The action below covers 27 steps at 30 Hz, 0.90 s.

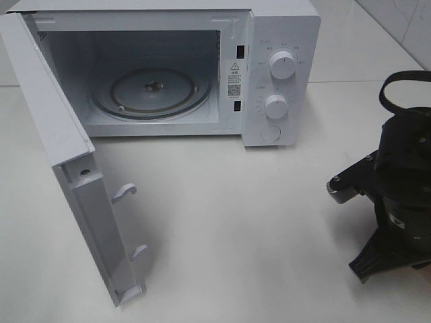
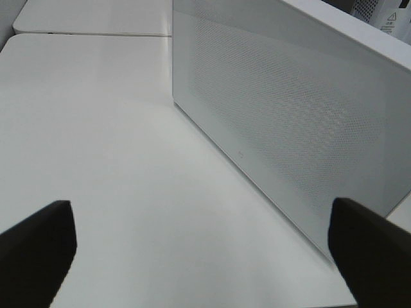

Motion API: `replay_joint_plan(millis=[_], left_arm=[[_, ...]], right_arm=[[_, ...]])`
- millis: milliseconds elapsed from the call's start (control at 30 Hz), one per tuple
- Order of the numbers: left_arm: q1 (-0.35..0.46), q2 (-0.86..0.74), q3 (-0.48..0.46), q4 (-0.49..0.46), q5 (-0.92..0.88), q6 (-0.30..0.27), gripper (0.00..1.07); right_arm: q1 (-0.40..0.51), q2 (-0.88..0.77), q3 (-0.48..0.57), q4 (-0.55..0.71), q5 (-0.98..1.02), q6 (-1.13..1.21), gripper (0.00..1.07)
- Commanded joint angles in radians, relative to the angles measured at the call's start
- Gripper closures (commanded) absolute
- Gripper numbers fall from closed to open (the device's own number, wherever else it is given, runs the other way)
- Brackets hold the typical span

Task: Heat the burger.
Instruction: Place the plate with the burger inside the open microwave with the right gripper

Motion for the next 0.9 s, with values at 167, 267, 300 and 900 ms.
replay_joint_plan(millis=[167,267,300,900], left_arm=[[-0.002,-0.003,0.002,-0.001,-0.004,-0.001,0.07],[-0.002,-0.003,0.002,-0.001,-0.004,-0.001,0.07],[-0.002,-0.003,0.002,-0.001,-0.004,-0.001,0.07],[-0.002,-0.003,0.002,-0.001,-0.004,-0.001,0.07]], right_arm=[[0.062,-0.084,0.053,-0.042,0.055,0.017,1.07],[0.077,-0.133,0.064,-0.043,0.071,0.017,1.07],[0.089,-0.154,0.070,-0.044,0.085,0.017,1.07],[0.266,-0.308,0.117,-0.043,0.158,0.043,1.07]])
